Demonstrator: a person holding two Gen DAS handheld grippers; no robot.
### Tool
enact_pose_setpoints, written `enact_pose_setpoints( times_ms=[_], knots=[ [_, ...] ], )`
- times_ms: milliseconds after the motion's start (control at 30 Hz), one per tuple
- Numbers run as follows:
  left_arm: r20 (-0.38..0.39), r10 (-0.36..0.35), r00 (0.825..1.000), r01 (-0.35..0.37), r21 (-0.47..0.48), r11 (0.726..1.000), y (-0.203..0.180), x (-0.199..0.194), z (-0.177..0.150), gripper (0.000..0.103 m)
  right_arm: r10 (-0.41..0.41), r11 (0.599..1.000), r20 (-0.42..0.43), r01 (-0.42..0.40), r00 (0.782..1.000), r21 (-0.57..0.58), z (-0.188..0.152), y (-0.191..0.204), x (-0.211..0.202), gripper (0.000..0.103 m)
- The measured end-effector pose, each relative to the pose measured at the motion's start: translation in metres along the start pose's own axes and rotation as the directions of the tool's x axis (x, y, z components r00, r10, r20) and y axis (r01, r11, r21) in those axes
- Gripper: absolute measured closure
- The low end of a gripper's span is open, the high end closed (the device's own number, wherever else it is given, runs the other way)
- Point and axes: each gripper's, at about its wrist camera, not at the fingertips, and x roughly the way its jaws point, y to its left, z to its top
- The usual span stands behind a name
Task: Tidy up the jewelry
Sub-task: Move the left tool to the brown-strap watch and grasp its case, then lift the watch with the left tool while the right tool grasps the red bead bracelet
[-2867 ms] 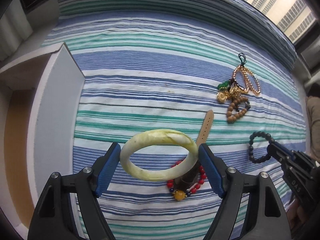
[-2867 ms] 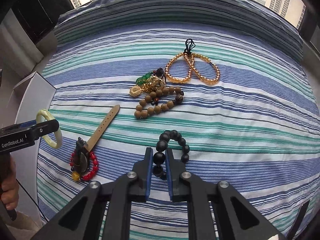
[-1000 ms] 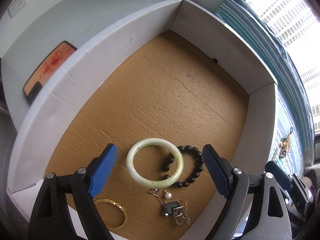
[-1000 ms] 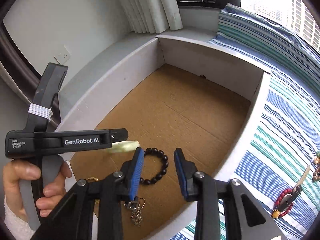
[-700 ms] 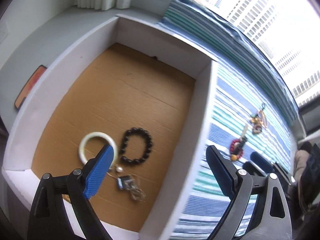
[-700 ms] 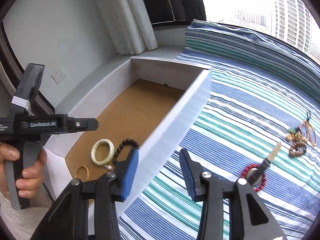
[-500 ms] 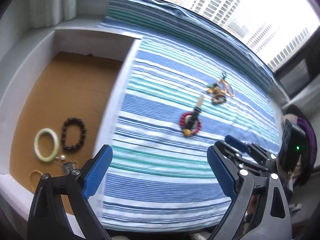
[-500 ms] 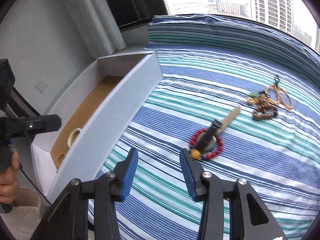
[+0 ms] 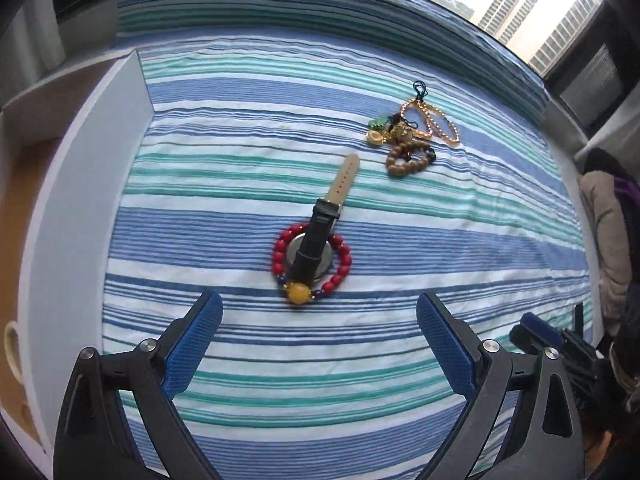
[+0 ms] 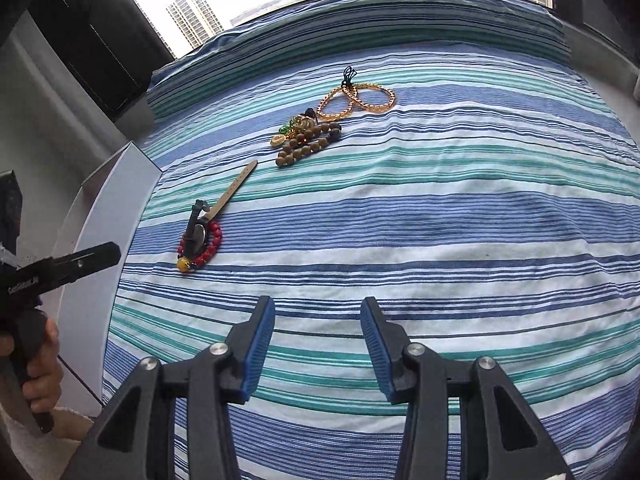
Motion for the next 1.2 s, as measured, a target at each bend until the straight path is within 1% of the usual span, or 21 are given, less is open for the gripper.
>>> enact_pose_setpoints(
  times_ms=[67,133,200,267,367,433,467,533,567,600,633,667,700,733,800,900,1033,1067,1133,1200],
  knots=[
    [-0.025,0.009,1.000,-0.008,0.039,0.999,-0.007,0.019,0.013,0.005,0.014,1.000,-0.004,-0.014,1.000,0.010,-0.002,0.001,0.002,0.058],
    [-0.046,0.036,0.998,-0.033,0.080,0.996,-0.014,0.036,0.023,0.006,0.029,1.000,-0.003,-0.029,1.000,0.012,-0.004,0.006,0.004,0.058],
    [-0.069,0.068,0.995,-0.060,0.103,0.993,-0.017,0.052,0.029,0.014,0.043,0.999,-0.005,-0.043,0.999,0.008,-0.004,0.012,0.003,0.058],
    [-0.087,0.088,0.992,-0.077,0.129,0.989,-0.018,0.065,0.032,0.019,0.053,0.999,-0.003,-0.053,0.999,-0.002,-0.005,0.017,0.002,0.058],
    [-0.079,0.113,0.990,-0.100,0.145,0.984,-0.018,0.074,0.036,0.019,0.054,0.998,0.000,-0.054,0.999,-0.018,-0.005,0.023,0.000,0.058],
    [-0.077,0.115,0.990,-0.103,0.141,0.985,-0.016,0.078,0.038,0.020,0.049,0.998,-0.002,-0.049,0.999,-0.027,-0.004,0.027,0.001,0.057],
    [-0.082,0.113,0.990,-0.101,0.139,0.985,-0.016,0.081,0.039,0.022,0.047,0.998,-0.004,-0.047,0.999,-0.030,-0.005,0.028,0.002,0.057],
    [-0.097,0.122,0.988,-0.107,0.147,0.983,-0.017,0.088,0.041,0.031,0.050,0.998,-0.012,-0.050,0.999,-0.029,-0.006,0.029,0.005,0.057],
    [-0.104,0.128,0.986,-0.111,0.152,0.982,-0.017,0.091,0.041,0.042,0.052,0.998,-0.017,-0.052,0.999,-0.028,-0.006,0.029,0.006,0.057],
    [-0.113,0.130,0.985,-0.112,0.154,0.982,-0.017,0.095,0.040,0.058,0.053,0.998,-0.021,-0.053,0.998,-0.028,-0.007,0.030,0.008,0.057],
    [-0.110,0.128,0.986,-0.111,0.150,0.982,-0.016,0.097,0.040,0.062,0.052,0.998,-0.023,-0.053,0.998,-0.028,-0.007,0.031,0.009,0.057],
    [-0.100,0.124,0.987,-0.110,0.141,0.984,-0.015,0.096,0.041,0.067,0.051,0.998,-0.025,-0.052,0.998,-0.031,-0.008,0.032,0.010,0.057],
    [-0.098,0.108,0.989,-0.095,0.130,0.987,-0.014,0.093,0.041,0.076,0.048,0.998,-0.025,-0.049,0.999,-0.035,-0.009,0.033,0.010,0.057],
    [-0.091,0.092,0.992,-0.081,0.118,0.990,-0.012,0.089,0.041,0.078,0.044,0.998,-0.025,-0.045,0.999,-0.039,-0.009,0.035,0.010,0.057],
    [-0.075,0.059,0.995,-0.052,0.095,0.994,-0.009,0.077,0.043,0.078,0.038,0.998,-0.028,-0.039,0.999,-0.049,-0.009,0.038,0.011,0.057],
    [-0.039,0.041,0.998,-0.038,0.071,0.997,0.000,0.054,0.046,0.078,0.026,0.998,-0.036,-0.028,0.999,-0.063,-0.004,0.044,0.018,0.057],
    [-0.014,0.064,0.998,-0.063,0.036,0.997,0.020,0.029,0.044,0.079,0.021,0.995,-0.046,-0.025,0.999,-0.093,0.008,0.060,0.035,0.057],
    [-0.008,0.076,0.997,-0.076,0.026,0.997,0.027,0.024,0.043,0.085,0.022,0.994,-0.051,-0.028,0.998,-0.106,0.013,0.067,0.041,0.057],
    [-0.003,0.090,0.996,-0.090,-0.006,0.996,0.042,0.019,0.038,0.085,0.032,0.991,-0.062,-0.040,0.998,-0.130,0.023,0.081,0.055,0.057],
    [-0.003,0.082,0.997,-0.082,-0.036,0.996,0.059,0.014,0.030,0.085,0.049,0.986,-0.081,-0.061,0.996,-0.158,0.033,0.099,0.071,0.057]
  ],
)
